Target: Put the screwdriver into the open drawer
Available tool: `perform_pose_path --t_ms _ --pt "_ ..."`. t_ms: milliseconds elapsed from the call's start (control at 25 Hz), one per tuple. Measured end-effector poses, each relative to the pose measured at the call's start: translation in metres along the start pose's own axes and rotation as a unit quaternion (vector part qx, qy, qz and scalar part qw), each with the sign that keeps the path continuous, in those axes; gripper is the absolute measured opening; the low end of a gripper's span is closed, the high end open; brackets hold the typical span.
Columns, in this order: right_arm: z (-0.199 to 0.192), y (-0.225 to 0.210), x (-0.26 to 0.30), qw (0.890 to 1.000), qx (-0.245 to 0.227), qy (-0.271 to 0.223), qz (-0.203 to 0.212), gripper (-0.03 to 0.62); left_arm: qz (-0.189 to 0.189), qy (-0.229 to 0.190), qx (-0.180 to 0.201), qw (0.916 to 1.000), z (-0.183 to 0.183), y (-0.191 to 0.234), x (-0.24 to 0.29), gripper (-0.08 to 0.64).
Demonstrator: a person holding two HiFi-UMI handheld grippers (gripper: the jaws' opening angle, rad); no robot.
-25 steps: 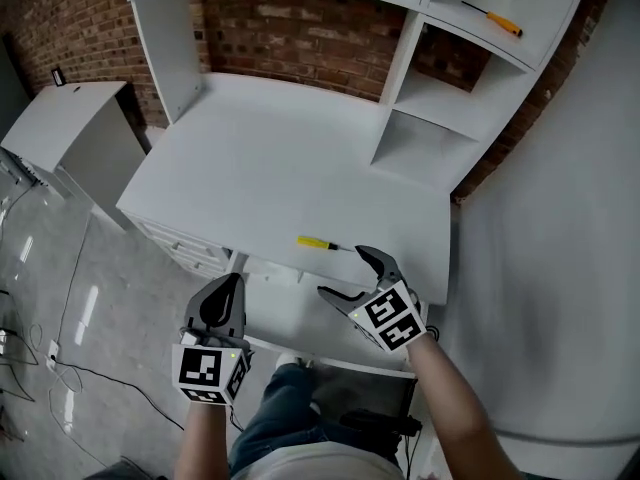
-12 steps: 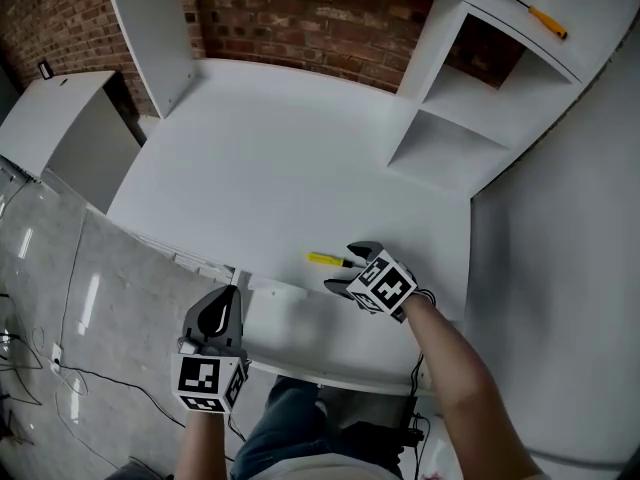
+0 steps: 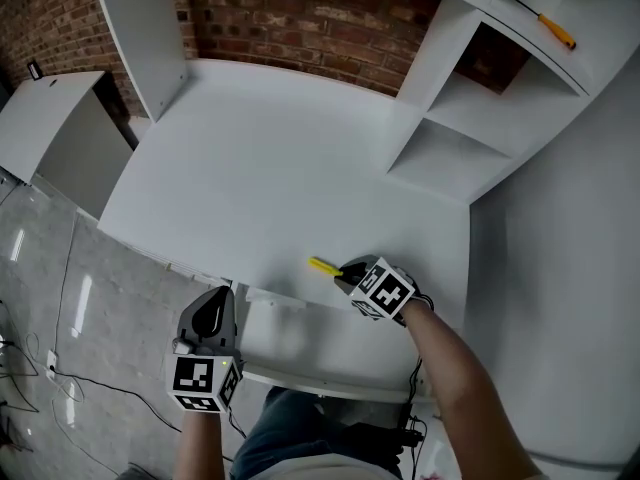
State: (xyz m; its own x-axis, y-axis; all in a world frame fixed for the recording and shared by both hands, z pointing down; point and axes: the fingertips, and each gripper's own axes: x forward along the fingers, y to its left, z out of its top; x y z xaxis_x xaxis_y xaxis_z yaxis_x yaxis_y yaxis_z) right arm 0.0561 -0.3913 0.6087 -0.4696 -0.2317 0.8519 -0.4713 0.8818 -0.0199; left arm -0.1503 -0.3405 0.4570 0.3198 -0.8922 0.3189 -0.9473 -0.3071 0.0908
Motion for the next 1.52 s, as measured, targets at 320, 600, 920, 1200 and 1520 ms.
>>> perform_pose_path --t_ms 320,600,920,1200,1520 --pt "0.002 -0.001 -0.005 0.999 0.006 -0.006 -0.038 0.078 -0.007 -0.012 0.002 0.9999 0.012 -0.004 -0.001 0.014" --pt "0.016 0.011 -0.05 0.995 0.032 -0.073 -0.066 0.078 -0.005 -0.039 0.006 0.9992 0.024 -0.02 -0.023 0.014" --pt "0.024 0.037 -0.124 0.984 0.02 -0.144 -0.1 0.078 -0.013 -0.069 0.012 0.9975 0.04 -0.051 -0.052 0.014" --pt "0.014 0.063 -0.153 0.982 0.015 -0.159 -0.1 0.078 -0.025 -0.077 0.022 0.9965 0.045 -0.072 -0.07 0.014" --pt "-0.027 0.105 -0.105 0.99 0.033 -0.129 -0.045 0.08 -0.021 -0.05 0.026 0.9982 0.023 -0.071 -0.075 0.014"
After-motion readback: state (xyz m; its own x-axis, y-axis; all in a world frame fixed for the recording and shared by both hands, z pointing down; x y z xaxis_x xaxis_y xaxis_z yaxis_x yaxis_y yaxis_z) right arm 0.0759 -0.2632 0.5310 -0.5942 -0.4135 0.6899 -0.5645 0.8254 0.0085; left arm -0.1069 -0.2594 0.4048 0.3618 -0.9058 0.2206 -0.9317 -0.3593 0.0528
